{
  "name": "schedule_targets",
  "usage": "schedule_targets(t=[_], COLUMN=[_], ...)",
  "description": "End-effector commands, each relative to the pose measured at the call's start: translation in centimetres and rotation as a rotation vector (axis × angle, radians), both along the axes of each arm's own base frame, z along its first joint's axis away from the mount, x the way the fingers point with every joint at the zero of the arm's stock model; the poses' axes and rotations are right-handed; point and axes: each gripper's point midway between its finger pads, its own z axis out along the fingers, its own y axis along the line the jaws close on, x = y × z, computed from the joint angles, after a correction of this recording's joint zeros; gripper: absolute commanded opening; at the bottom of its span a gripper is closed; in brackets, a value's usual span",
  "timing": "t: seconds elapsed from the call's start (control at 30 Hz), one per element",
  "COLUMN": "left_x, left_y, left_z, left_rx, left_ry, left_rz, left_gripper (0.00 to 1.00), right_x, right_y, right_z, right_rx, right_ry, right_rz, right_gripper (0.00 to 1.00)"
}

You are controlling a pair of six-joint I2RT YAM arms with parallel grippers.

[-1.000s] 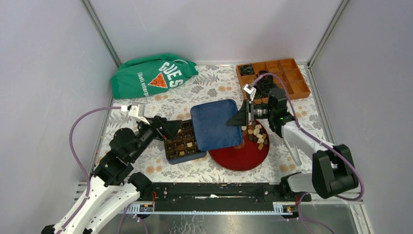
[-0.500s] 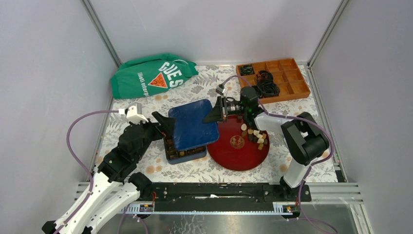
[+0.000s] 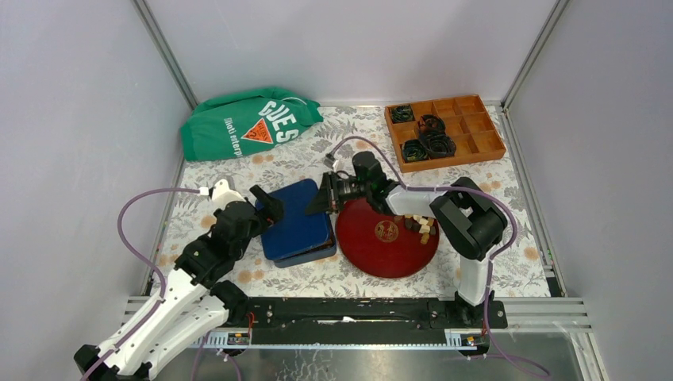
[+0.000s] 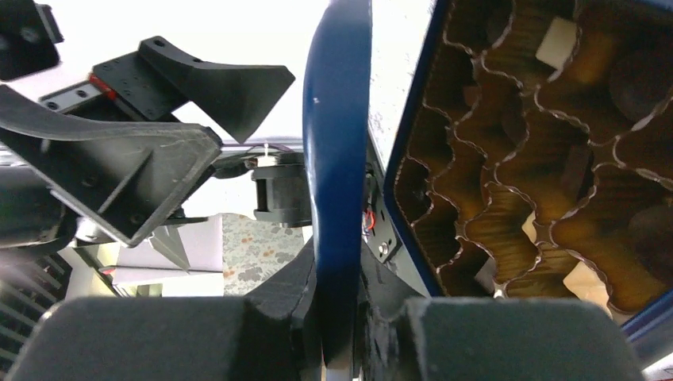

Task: Pack the chocolate
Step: Adjust the box lid, then place the box lid in the packing box.

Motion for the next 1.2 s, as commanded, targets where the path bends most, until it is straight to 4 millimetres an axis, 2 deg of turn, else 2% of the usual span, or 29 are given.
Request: schedule_targets(t=[0.0, 0.13, 0.4, 0.57, 0.7, 0.9, 1.17], left_x=[-0.2, -0.4, -0.7, -0.8, -0.7, -0.8, -0.5], left_y=[1.5, 1.5, 1.4, 1.1, 0.5, 0.5, 0.2], left_z=[-1.9, -3.1, -4.0, -4.9, -4.9, -5.2, -5.0], left_rx=[0.003, 0.008, 0.027, 0.038, 0.043, 0.054, 0.056], left_ry=[0.056, 0.081, 0.093, 0.102, 0.088, 0.088, 0.080], left_rz=[0.109, 0.112, 0.083, 0.051, 0.007, -0.003, -0.014], left_gripper=[0.96, 0.89, 0.88, 0.88, 0.88, 0.88, 0.89], right_x=[0.2, 0.5, 1.0, 1.5, 2.2, 2.0, 1.7], right_y=[1.5, 1.6, 1.2, 0.9, 0.4, 0.3, 0.9], right_z=[-0.3, -0.7, -2.1, -0.8, -0.7, -1.1, 0.8], right_rx=[-0.010, -0.019, -0.076, -0.043, -0.039, -0.034, 0.054], right_ry=[-0.058, -0.059, -0.068, -0.072, -0.056, -0.027, 0.028], right_rz=[0.000, -0.015, -0.040, -0.053, -0.064, -0.052, -0.028], right_gripper=[0.00, 0.00, 0.01, 0.01, 0.02, 0.03, 0.04])
